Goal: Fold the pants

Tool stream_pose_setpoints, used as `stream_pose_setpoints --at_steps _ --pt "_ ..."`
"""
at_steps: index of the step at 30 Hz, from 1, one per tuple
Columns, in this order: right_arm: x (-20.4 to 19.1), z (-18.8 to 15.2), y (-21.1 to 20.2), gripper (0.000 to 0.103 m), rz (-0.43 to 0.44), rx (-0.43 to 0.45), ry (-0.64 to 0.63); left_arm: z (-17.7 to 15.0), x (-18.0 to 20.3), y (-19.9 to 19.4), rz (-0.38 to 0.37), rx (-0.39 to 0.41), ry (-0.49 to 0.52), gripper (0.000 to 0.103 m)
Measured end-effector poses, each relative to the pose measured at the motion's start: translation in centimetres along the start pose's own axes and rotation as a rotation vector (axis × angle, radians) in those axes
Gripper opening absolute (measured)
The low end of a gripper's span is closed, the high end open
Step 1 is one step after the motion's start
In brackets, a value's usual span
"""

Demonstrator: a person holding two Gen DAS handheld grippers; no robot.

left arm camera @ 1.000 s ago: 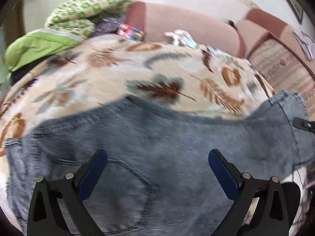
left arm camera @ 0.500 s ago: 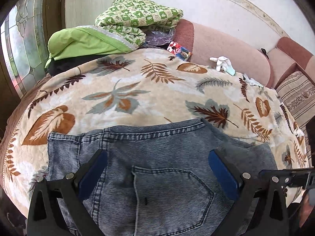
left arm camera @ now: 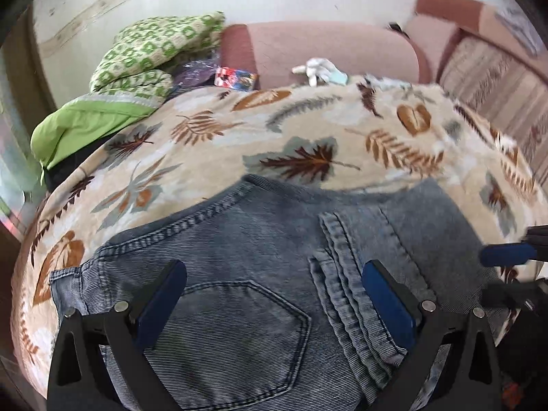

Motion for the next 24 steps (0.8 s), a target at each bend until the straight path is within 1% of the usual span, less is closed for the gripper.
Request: stream_pose_setpoints --at_steps 4,6,8,10,11,12,14,17,18,20,22,24 --pt "-1.4 -3.7 -1.4 0.053 0.015 -0.002 -0.139 -0.2 1.6 1.7 0.024 -0.049 0.055 0.102" --pt "-2.0 -5.1 -0.8 0.053 -0.013 -0.026 -0.173 -0.5 2.5 2.8 0.066 -0.088 0.103 0.102" --pt "-2.5 -5.9 1.0 0.053 -0.038 -0.064 -0.181 -1.0 3.0 3.6 0.084 -0.113 0.131 0.102" --pt "-2.5 -6.5 2.8 0.053 -0.032 -0.108 -0.154 -1.2 3.1 3.6 0.088 -0.101 0.139 0.103" --pt "-2.4 -6.8 3.3 0.053 -0.025 -0.114 -0.14 -1.3 3.1 3.7 0.087 -0.1 0.148 0.103" --pt "-2.4 -7.1 3.5 0.054 -0.024 -0.097 -0.142 -1.4 3.1 3.7 0.085 -0.098 0.149 0.103" --pt "-2.7 -7.4 3.3 0.054 -0.035 -0.087 -0.173 -1.3 2.8 3.6 0.075 -0.102 0.136 0.103" --pt "-2.6 -7.2 2.4 0.053 -0.013 -0.11 -0.188 -1.0 2.0 3.1 0.054 -0.099 0.101 0.103" --pt "-2.5 -6.9 1.8 0.054 -0.004 -0.1 -0.186 -0.9 1.7 2.9 0.062 -0.092 0.09 0.103" --pt "-2.3 -5.9 0.5 0.054 -0.011 -0.049 -0.179 -0.8 0.8 2.4 0.095 -0.075 0.061 0.103" --pt "-1.9 -4.6 -0.4 0.054 -0.055 0.011 -0.162 -0.6 -0.5 2.2 0.113 -0.067 0.009 0.103" --pt "-1.5 -3.4 -0.6 0.054 -0.144 0.053 -0.148 -0.8 -1.8 2.3 0.128 -0.075 -0.051 0.103"
Point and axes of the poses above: each gripper's, at about its wrist camera, not at the fingertips, and y roughly the way its jaws point, x to its right, z to its top, the point moved 2 cm from there along y, roughly the way its jaws point, and after that the axes turned 5 degrees about y, right-handed, at the moved point
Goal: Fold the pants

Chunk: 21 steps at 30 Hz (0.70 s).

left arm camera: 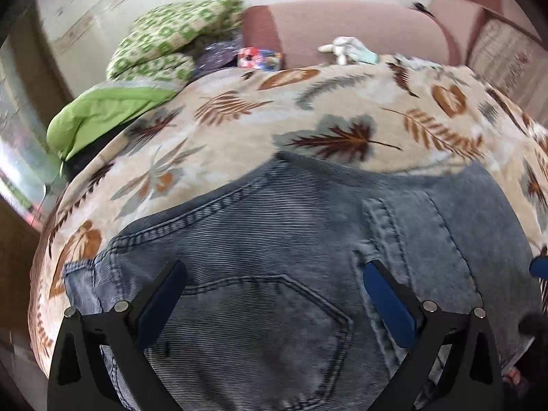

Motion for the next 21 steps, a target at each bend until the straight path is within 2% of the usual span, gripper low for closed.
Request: stream_pose_setpoints --at_steps 3,6,7,8,9,11,16,21 --pt "1.0 1.9 1.5 0.054 -0.129 0.009 0.041 -0.3 -0.6 0.9 0.017 -0.039 -0.022 0.103" --pt "2.6 3.0 4.3 0.054 -0.193 -0.069 0.06 -0.5 0.3 1.7 0.028 -0.063 0.027 0.103" --pt "2.9 3.0 5.7 0.054 -0.194 -0.109 0.058 -0.6 1.0 2.1 0.034 -0.076 0.061 0.103" --pt "3.4 2.9 6.2 0.055 -0.19 -0.111 0.059 -0.9 1.6 2.5 0.039 -0.089 0.091 0.103" --pt "3.5 3.0 6.1 0.056 -0.182 -0.076 0.051 -1.0 1.8 2.6 0.058 -0.087 0.11 0.103" --pt "3.8 3.0 6.0 0.056 -0.169 -0.064 0.041 -0.9 2.0 2.5 0.074 -0.067 0.125 0.103" --pt "3.5 2.7 5.6 0.056 -0.164 -0.007 -0.02 -0.8 1.1 2.4 0.029 -0.068 0.059 0.103" --pt "1.7 2.6 5.5 0.056 -0.216 0.03 -0.118 -0.3 1.3 1.8 0.053 0.015 0.05 0.103"
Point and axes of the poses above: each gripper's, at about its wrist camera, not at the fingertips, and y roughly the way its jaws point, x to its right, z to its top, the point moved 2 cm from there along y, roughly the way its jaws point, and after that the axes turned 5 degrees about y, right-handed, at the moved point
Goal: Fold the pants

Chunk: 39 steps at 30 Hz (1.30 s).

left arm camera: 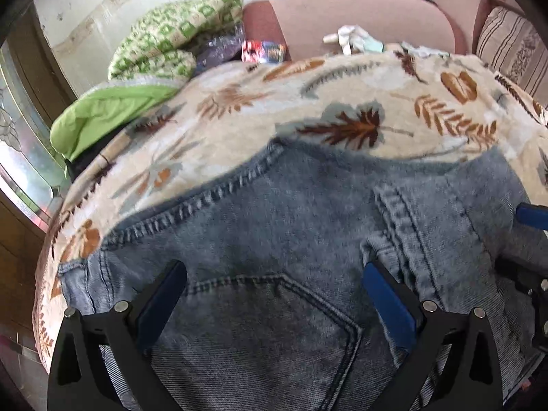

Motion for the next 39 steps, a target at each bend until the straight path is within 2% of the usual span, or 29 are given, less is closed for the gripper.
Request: stream_pose_setpoints --at_steps 4,12,21,28,33,36,39 --pt "-0.3 -0.1 -0.8 0.056 -0.03 -0.005 -0.025 0.4 0.1 -0.2 -0.003 0.026 -0.013 0.103" --pt "-0.3 0.2 -3.5 0.056 -0.092 0.067 -0.063 0.2 -0.4 -0.9 0.013 0.025 -0.075 0.103" --pt "-1.2 0.4 -5.6 0.056 -0.135 0.123 -0.101 -1.3 -2.8 -3.0 0.027 0.038 -0.175 0.103" --pt "-3.5 1.2 -6.8 0.056 -0.186 0.158 -0.151 -1.9 -5.2 -5.4 0.05 0.078 -0.22 0.103" --pt "-5.9 2.4 -7.7 0.056 -0.175 0.176 -0.191 -2.7 -8.0 -7.5 0.103 0.108 -0.234 0.103" --pt "-7.8 3.3 -8.0 0.056 -0.187 0.196 -0.234 -3.5 -10.6 -9.0 0.162 0.128 -0.25 0.103" --pt "-9.8 4.3 -8.1 0.056 -0.161 0.207 -0.263 -4.6 -13.8 -10.5 0.225 0.14 -0.286 0.103"
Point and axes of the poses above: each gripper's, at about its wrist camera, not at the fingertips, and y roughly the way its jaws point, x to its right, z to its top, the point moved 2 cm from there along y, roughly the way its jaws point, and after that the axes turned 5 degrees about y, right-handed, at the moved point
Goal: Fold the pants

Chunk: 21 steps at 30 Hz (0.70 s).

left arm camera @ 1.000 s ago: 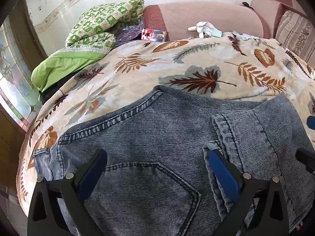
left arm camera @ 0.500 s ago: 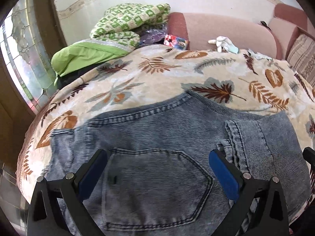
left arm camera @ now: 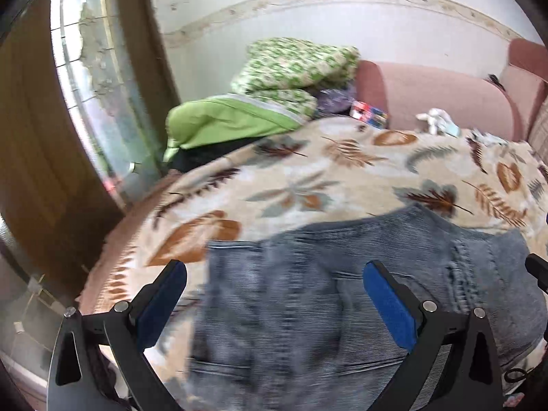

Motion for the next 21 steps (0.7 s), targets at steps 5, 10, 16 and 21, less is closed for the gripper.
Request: stream_pose_setpoints --at_steps 5,10,16,21 --pt "-2.8 1.7 -0.2 0.056 0.033 0.028 -0.045 -0.7 -5.8 -0.5 0.102 0.001 -0.068 0.103" --pt "-4.3 2.3 0.1 0.056 0.048 0.034 -0.072 -2.6 -10.0 0.2 0.173 -0.053 -0.128 0.103" --pt "-4.6 2.4 0.6 0.056 0.059 0.029 -0.071 -5.1 -11.7 1.9 0.189 -0.145 -0.158 0.103" --pt "-4.5 2.3 0.9 0.056 0.068 0.023 -0.068 -6.5 -12.0 2.6 0.188 -0.193 -0.154 0.103"
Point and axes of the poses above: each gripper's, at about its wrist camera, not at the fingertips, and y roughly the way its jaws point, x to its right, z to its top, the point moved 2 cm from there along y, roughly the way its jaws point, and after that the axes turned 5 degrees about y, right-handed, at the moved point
